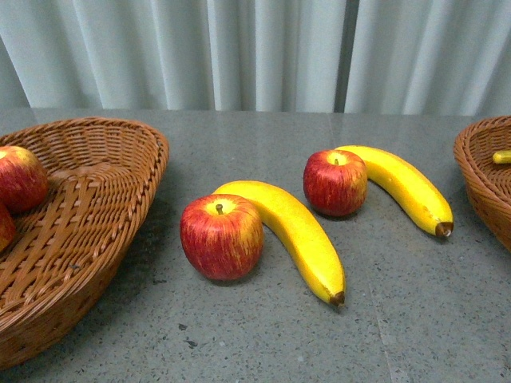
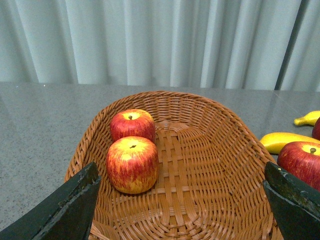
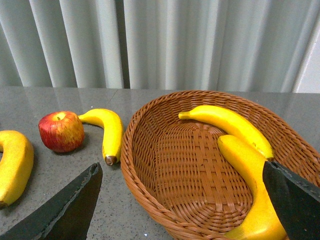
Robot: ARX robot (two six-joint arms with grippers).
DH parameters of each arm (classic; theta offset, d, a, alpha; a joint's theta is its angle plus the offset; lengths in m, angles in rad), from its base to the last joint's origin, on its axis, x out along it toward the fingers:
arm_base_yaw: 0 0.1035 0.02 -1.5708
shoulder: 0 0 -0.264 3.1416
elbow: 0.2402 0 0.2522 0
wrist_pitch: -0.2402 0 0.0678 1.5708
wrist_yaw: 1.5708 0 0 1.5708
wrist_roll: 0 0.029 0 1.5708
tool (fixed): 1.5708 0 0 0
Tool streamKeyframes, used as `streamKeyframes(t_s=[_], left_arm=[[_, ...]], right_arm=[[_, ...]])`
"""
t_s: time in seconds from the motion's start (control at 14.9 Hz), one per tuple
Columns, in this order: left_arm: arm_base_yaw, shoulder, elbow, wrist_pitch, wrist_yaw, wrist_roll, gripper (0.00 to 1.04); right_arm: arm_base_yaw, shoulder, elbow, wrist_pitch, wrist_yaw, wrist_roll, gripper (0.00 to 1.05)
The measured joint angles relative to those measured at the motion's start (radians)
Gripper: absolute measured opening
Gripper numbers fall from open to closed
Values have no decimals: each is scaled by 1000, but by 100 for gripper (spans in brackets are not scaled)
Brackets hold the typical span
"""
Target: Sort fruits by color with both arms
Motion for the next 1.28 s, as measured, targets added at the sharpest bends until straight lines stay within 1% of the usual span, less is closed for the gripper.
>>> streamKeyframes(t_s=[1.28], left_arm=[[0, 0, 0, 0, 0, 0, 98]], right_arm=[[0, 0, 0, 0, 0, 0, 98]])
